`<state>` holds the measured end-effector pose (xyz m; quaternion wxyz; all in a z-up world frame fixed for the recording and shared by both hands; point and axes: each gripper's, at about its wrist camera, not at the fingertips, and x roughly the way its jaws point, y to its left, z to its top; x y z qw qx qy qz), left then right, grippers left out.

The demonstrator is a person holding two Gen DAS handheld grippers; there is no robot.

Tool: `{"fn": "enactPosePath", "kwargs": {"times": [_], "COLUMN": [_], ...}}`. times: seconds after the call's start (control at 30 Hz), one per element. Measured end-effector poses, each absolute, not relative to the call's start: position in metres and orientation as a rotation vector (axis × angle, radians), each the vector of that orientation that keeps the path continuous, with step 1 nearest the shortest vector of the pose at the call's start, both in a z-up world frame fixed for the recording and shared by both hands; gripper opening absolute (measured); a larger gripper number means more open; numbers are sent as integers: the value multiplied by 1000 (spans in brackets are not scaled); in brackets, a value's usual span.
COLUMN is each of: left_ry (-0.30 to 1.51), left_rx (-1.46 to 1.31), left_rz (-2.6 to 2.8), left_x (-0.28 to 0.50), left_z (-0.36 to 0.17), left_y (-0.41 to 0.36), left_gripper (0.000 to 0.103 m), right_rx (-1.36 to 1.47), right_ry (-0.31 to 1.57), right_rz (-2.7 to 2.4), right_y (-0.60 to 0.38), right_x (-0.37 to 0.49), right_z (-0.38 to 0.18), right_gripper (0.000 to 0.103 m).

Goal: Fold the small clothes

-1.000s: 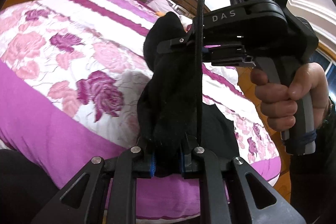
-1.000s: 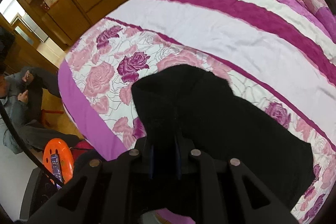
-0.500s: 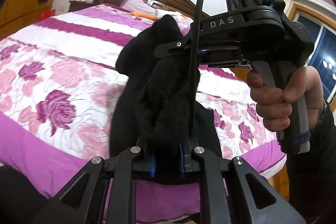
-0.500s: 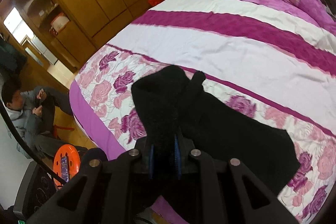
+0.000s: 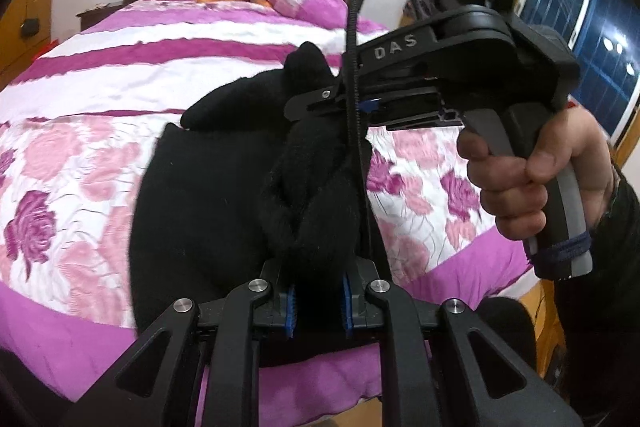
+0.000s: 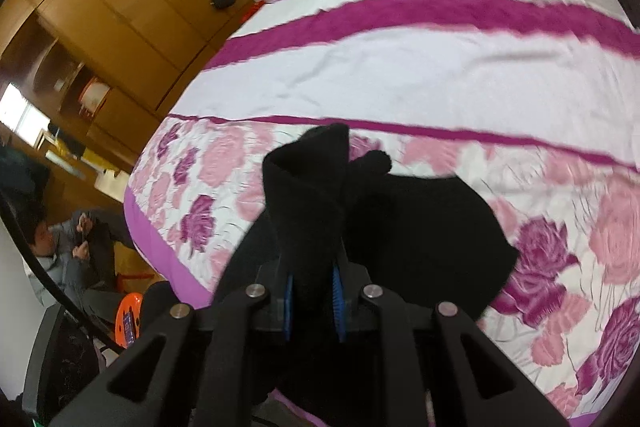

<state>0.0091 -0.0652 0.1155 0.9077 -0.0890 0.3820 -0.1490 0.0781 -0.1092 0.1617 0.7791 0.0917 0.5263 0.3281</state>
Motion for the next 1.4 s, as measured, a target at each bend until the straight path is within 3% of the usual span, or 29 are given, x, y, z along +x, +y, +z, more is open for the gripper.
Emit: {"fn": "enactPosePath", "kwargs": {"times": [0.17, 0.27, 0.3, 0.4, 0.43, 0.53, 0.7, 0.87, 0.93, 1.0, 1.17, 1.3, 1.4], "left_ry": [835, 869, 861, 830, 816, 805, 776, 712, 674, 667, 764, 837, 875], "left_rx": [-103, -109, -137, -224, -228, -212, -293, -388, -396, -392, -369, -507, -614], "left_rz": [-306, -351, -390, -500, -509, -482, -411, -379, -346, -308, -272, -354, -426], "left_x": [17, 19, 18, 7, 2, -9, -21, -16, -11, -3, 33, 58, 72], "left_z": [102, 95, 94, 101, 105, 115, 122, 130, 133, 131, 101, 72, 54], "left_y": [-94, -101, -100, -89, -86, -76, -37, 1, 16, 29, 55, 77, 87], "left_gripper": [5, 17, 22, 38, 46, 50, 50, 50, 53, 54, 54, 54, 62], "right_rx": [268, 280, 269, 189, 173, 172, 287, 579, 707, 760, 701, 726, 613], "right_ry": [1174, 1196, 1202, 1215, 1206, 1182, 1134, 1066, 1030, 983, 957, 999, 1037], "right_rz": [672, 624, 591, 467, 445, 439, 452, 555, 551, 533, 530, 617, 583], "right_y": [-138, -150, -154, -165, -170, -191, -224, -241, -246, -248, -226, -200, -178], "right_x": [83, 83, 83, 80, 76, 62, 35, 25, 27, 28, 29, 31, 35], "right_z": [134, 117, 112, 98, 95, 92, 88, 66, 52, 48, 54, 52, 46], "right_gripper": [16, 20, 28, 67, 75, 82, 88, 94, 103, 103, 103, 103, 103]}}
